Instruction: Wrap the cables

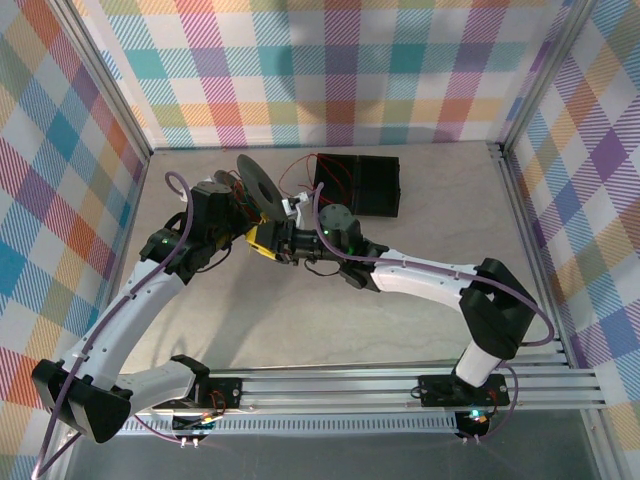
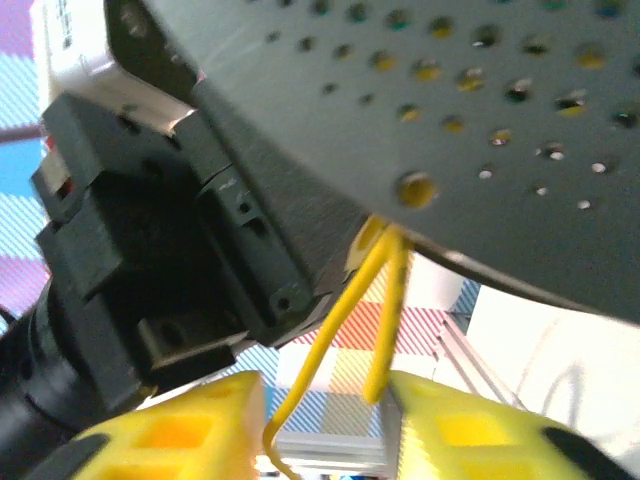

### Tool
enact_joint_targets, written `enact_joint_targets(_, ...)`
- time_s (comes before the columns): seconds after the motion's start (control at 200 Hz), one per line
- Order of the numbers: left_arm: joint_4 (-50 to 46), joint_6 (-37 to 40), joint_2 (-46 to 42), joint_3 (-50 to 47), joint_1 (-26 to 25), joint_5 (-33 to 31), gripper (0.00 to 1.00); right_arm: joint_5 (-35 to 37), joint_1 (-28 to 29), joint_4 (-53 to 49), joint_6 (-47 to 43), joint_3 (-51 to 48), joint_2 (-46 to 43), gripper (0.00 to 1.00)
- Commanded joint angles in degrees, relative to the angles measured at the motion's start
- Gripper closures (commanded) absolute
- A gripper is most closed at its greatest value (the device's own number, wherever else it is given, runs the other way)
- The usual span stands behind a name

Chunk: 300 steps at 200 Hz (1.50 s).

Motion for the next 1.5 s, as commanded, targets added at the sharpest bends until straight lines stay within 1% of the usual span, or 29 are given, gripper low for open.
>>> enact_joint_targets(0.0, 5.65, -1.13, -0.54, 0.97, -0.47, -0.37, 1.00, 0.57, 0.31, -0.60, -1.00, 2.50, 0.56, 0.80)
enact_joint_targets(0.06, 5.51, -1.29, -0.59, 1.17, -0.45, 0.25, 1.00, 0.85, 0.26, -2.90, -3.28, 2.61, 0.24, 1.00)
enact_joint_targets(0.12, 4.31, -1.28, -0.15, 2.37, -0.31, 1.38, 1.00, 1.63, 0.32, -5.62, -7.82, 1.91, -0.89, 1.00)
enact_joint_targets(0.18, 2.15, -1.05, 0.75, 4.83, 0.24, 4.20, 1.00, 3.46, 0.48, -11.44, -16.60, 0.57, -2.92, 1.00)
enact_joint_targets(0.245, -0.61, -0.39, 2.23, 8.20, 1.95, 9.48, 1.00, 8.58, 0.58, -15.61, -27.32, -3.11, -5.35, 1.00)
enact_joint_targets(0.285, -2.26, 0.47, 3.52, 10.28, 3.51, 14.46, 1.00, 14.12, 0.58, -18.99, -32.58, -5.18, -6.67, 1.00)
enact_joint_targets(0.36, -6.62, 2.89, 6.76, 14.73, 6.42, 23.57, 1.00, 21.84, 0.44, -17.44, -42.66, -10.11, -8.02, 1.00)
enact_joint_targets(0.44, -13.29, 6.36, 11.04, 20.07, 7.84, 30.27, 1.00, 25.97, 0.45, -18.74, -50.32, -10.96, -7.44, 1.00)
enact_joint_targets(0.495, -14.93, 7.52, 12.40, 21.38, 8.37, 33.92, 1.00, 27.90, 0.79, -19.82, -55.44, -10.31, -6.30, 1.00)
enact_joint_targets(0.545, -16.57, 8.52, 13.05, 22.42, 8.86, 35.52, 1.00, 30.20, 0.93, -20.08, -59.58, -10.44, -5.70, 1.00)
enact_joint_targets(0.66, -20.92, 10.94, 13.15, 24.61, 10.26, 34.73, 1.00, 36.09, 0.93, -20.43, -67.44, -11.47, -5.47, 1.00)
enact_joint_targets(0.83, -23.32, 12.65, 14.74, 26.29, 10.92, 40.99, 1.00, 41.85, 0.93, -17.98, -74.99, -13.43, -4.14, 1.00)
enact_joint_targets(1.005, -21.19, 10.75, 15.20, 25.42, 10.95, 48.46, 1.00, 45.04, 0.93, -8.94, -78.72, -15.67, -1.78, 1.00)
enact_joint_targets(1.105, -19.13, 9.16, 15.17, 23.67, 10.95, 52.55, 1.00, 45.71, 0.93, 0.52, -79.91, -17.43, 0.58, 1.00)
enact_joint_targets(1.12, -18.83, 8.76, 15.12, 23.35, 10.95, 53.21, 1.00, 45.83, 0.89, 2.07, -81.77, -17.52, 1.05, 1.00)
enact_joint_targets(1.215, -16.82, 7.24, 14.91, 21.44, 10.95, 56.15, 1.00, 44.62, 1.00, 12.47, -86.44, -18.52, 4.48, 1.00)
enact_joint_targets(1.28, -16.79, 7.11, 14.94, 20.71, 10.93, 56.95, 1.00, 42.45, 1.29, 20.47, -90.19, -19.64, 6.80, 1.00)
enact_joint_targets(1.385, -16.07, 6.68, 15.11, 19.02, 10.86, 58.65, 1.00, 40.34, 1.44, 27.05, -93.57, -19.38, 9.64, 1.00)
enact_joint_targets(1.495, -16.03, 6.99, 14.90, 17.59, 10.93, 57.94, 1.00, 42.52, 2.48, 33.06, -99.54, -19.74, 10.95, 1.00)
